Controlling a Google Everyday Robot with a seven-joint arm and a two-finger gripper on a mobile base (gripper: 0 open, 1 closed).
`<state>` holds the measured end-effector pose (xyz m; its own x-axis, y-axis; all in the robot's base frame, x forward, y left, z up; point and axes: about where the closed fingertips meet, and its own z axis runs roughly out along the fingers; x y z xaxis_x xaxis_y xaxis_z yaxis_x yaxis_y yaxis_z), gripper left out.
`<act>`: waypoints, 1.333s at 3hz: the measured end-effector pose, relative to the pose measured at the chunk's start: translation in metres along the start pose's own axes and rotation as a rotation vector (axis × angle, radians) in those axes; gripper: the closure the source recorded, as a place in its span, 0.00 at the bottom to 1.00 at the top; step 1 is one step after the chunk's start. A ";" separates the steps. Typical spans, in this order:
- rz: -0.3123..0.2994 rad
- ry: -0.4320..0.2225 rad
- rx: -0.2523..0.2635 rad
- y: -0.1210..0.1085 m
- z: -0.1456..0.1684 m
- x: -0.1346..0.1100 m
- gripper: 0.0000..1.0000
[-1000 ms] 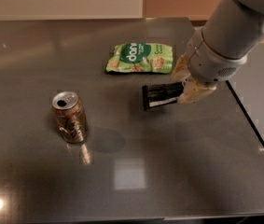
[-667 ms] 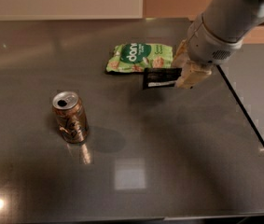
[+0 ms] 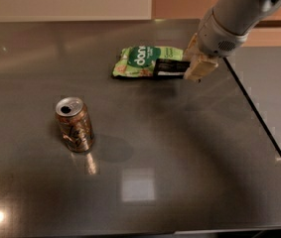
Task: Move rxbar chocolate near green rice chip bag
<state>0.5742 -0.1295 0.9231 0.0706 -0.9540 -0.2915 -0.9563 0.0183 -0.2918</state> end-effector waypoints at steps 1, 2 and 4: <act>0.042 0.008 -0.019 -0.019 0.031 0.016 0.83; 0.083 0.022 -0.038 -0.036 0.060 0.033 0.59; 0.085 0.022 -0.047 -0.036 0.068 0.034 0.13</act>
Offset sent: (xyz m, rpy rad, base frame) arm 0.0845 -0.0265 -0.0842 -0.0031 0.0955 -0.1198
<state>0.6305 -0.1421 0.8622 -0.0171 -0.9559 -0.2933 -0.9708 0.0861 -0.2241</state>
